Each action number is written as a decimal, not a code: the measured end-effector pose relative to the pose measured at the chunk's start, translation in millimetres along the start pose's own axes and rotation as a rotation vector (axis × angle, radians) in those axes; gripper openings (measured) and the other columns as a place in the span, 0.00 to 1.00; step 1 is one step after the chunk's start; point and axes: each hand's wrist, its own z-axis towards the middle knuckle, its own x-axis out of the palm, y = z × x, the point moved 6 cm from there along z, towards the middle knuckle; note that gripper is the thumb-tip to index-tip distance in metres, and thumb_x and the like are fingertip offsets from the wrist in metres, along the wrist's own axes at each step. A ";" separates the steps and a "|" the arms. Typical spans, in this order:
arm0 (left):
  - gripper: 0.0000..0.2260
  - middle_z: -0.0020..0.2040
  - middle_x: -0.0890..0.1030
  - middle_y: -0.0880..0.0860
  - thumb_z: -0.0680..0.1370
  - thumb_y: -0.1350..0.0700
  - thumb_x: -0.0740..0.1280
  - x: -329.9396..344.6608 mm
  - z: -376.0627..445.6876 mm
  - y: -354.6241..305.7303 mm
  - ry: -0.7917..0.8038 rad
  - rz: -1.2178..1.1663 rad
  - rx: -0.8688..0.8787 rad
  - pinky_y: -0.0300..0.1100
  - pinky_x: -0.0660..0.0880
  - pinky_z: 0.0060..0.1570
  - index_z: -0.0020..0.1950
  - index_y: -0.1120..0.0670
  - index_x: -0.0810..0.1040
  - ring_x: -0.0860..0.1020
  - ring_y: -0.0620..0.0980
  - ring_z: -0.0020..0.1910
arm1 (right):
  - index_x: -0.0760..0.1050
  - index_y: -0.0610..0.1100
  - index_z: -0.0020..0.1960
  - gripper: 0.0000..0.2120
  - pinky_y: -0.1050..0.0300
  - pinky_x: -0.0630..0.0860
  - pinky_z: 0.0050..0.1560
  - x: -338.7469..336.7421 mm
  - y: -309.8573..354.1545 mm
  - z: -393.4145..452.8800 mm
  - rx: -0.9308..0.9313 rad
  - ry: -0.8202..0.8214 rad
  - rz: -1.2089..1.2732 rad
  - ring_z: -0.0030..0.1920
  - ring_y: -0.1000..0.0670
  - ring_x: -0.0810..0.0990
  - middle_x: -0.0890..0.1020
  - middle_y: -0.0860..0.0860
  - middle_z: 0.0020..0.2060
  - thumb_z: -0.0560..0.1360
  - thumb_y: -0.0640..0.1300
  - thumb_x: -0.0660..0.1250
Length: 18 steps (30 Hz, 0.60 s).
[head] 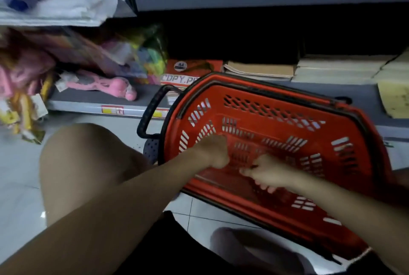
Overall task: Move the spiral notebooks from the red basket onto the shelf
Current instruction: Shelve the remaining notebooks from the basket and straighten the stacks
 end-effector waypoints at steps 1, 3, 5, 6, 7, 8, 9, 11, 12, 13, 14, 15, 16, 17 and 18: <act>0.17 0.64 0.79 0.61 0.79 0.57 0.64 13.0 2.0 5.1 0.078 0.063 -0.035 0.43 0.74 0.54 0.66 0.61 0.75 0.78 0.59 0.62 | 0.77 0.39 0.58 0.24 0.50 0.84 0.42 8.2 -5.2 1.1 0.018 0.006 -0.048 0.42 0.43 0.85 0.84 0.42 0.45 0.77 0.60 0.65; 0.16 0.63 0.80 0.62 0.79 0.59 0.63 30.5 5.3 13.0 0.214 0.133 -0.086 0.42 0.73 0.48 0.66 0.63 0.75 0.80 0.59 0.60 | 0.75 0.42 0.65 0.27 0.57 0.80 0.44 20.7 -18.9 3.4 0.043 0.017 -0.098 0.48 0.46 0.83 0.83 0.44 0.56 0.76 0.61 0.65; 0.16 0.62 0.80 0.61 0.80 0.59 0.62 41.8 7.1 20.5 0.330 0.167 -0.126 0.44 0.74 0.50 0.65 0.64 0.76 0.80 0.59 0.59 | 0.73 0.43 0.69 0.28 0.60 0.74 0.57 31.1 -31.9 2.6 0.080 0.070 -0.040 0.60 0.46 0.79 0.78 0.45 0.64 0.75 0.59 0.66; 0.16 0.62 0.80 0.60 0.81 0.57 0.62 47.4 7.3 23.3 0.381 0.188 -0.137 0.45 0.74 0.52 0.65 0.63 0.77 0.79 0.59 0.60 | 0.74 0.44 0.68 0.29 0.59 0.72 0.60 34.6 -34.8 1.2 0.091 0.099 0.008 0.61 0.46 0.78 0.78 0.46 0.64 0.73 0.59 0.68; 0.15 0.63 0.79 0.60 0.81 0.56 0.62 52.7 7.7 26.4 0.425 0.208 -0.154 0.46 0.74 0.55 0.64 0.63 0.77 0.79 0.59 0.61 | 0.75 0.45 0.68 0.33 0.57 0.73 0.63 38.7 -36.7 2.8 0.085 0.117 0.057 0.61 0.47 0.78 0.79 0.47 0.63 0.68 0.61 0.69; 0.16 0.64 0.79 0.60 0.82 0.55 0.62 56.3 8.8 28.6 0.449 0.224 -0.165 0.47 0.74 0.56 0.64 0.62 0.77 0.78 0.59 0.61 | 0.75 0.46 0.67 0.39 0.53 0.73 0.64 42.9 -39.9 7.6 0.081 0.118 0.117 0.61 0.47 0.78 0.80 0.48 0.62 0.61 0.64 0.69; 0.16 0.64 0.79 0.60 0.82 0.54 0.62 57.4 9.2 30.8 0.456 0.219 -0.187 0.47 0.74 0.56 0.64 0.62 0.77 0.78 0.59 0.61 | 0.75 0.47 0.67 0.43 0.51 0.74 0.65 46.6 -44.1 14.9 0.079 0.109 0.183 0.61 0.46 0.78 0.80 0.48 0.61 0.55 0.66 0.69; 0.15 0.62 0.80 0.60 0.81 0.54 0.63 56.5 12.9 34.5 0.444 0.199 -0.213 0.48 0.75 0.55 0.64 0.62 0.78 0.79 0.59 0.59 | 0.76 0.46 0.64 0.39 0.50 0.75 0.64 45.7 -47.9 22.1 0.108 0.073 0.264 0.60 0.45 0.78 0.80 0.47 0.59 0.56 0.60 0.73; 0.15 0.60 0.80 0.60 0.81 0.54 0.63 56.6 15.7 37.6 0.442 0.175 -0.221 0.47 0.76 0.54 0.64 0.61 0.78 0.80 0.58 0.57 | 0.76 0.44 0.63 0.33 0.51 0.76 0.61 42.2 -48.0 21.1 0.131 0.044 0.288 0.58 0.45 0.79 0.81 0.46 0.58 0.60 0.55 0.75; 0.15 0.58 0.81 0.58 0.80 0.54 0.64 55.9 17.8 41.9 0.429 0.126 -0.247 0.46 0.77 0.51 0.64 0.61 0.78 0.81 0.57 0.53 | 0.77 0.44 0.60 0.26 0.54 0.77 0.56 37.9 -46.4 17.6 0.148 0.015 0.315 0.56 0.45 0.79 0.81 0.46 0.55 0.64 0.50 0.76; 0.15 0.54 0.81 0.58 0.80 0.55 0.64 54.6 18.1 45.2 0.415 0.054 -0.281 0.44 0.77 0.47 0.64 0.61 0.78 0.81 0.56 0.49 | 0.77 0.43 0.57 0.20 0.57 0.77 0.49 34.9 -46.4 15.7 0.168 -0.004 0.354 0.53 0.45 0.80 0.81 0.46 0.52 0.67 0.46 0.76; 0.15 0.54 0.81 0.58 0.80 0.58 0.62 52.6 16.9 47.3 0.398 -0.008 -0.314 0.44 0.78 0.44 0.64 0.61 0.78 0.82 0.56 0.49 | 0.76 0.43 0.53 0.15 0.58 0.76 0.44 33.5 -46.6 14.7 0.185 -0.006 0.408 0.50 0.46 0.80 0.81 0.46 0.49 0.69 0.42 0.76; 0.15 0.56 0.81 0.60 0.81 0.59 0.60 50.2 17.4 49.7 0.367 -0.049 -0.330 0.46 0.79 0.45 0.65 0.63 0.76 0.82 0.57 0.52 | 0.76 0.42 0.49 0.10 0.58 0.75 0.42 33.2 -46.7 14.5 0.202 0.014 0.473 0.46 0.46 0.80 0.80 0.45 0.45 0.71 0.39 0.75; 0.15 0.59 0.80 0.62 0.81 0.59 0.59 46.3 16.3 52.0 0.333 -0.082 -0.351 0.48 0.79 0.49 0.65 0.64 0.75 0.81 0.59 0.54 | 0.75 0.41 0.45 0.05 0.57 0.74 0.42 34.0 -45.5 12.5 0.225 0.057 0.531 0.42 0.46 0.79 0.79 0.44 0.41 0.74 0.36 0.72; 0.14 0.60 0.79 0.62 0.82 0.58 0.59 43.4 15.5 54.1 0.295 -0.129 -0.366 0.49 0.79 0.51 0.64 0.64 0.74 0.81 0.58 0.53 | 0.74 0.40 0.42 0.06 0.57 0.73 0.39 34.8 -43.1 7.8 0.256 0.114 0.587 0.38 0.47 0.77 0.77 0.44 0.38 0.76 0.33 0.68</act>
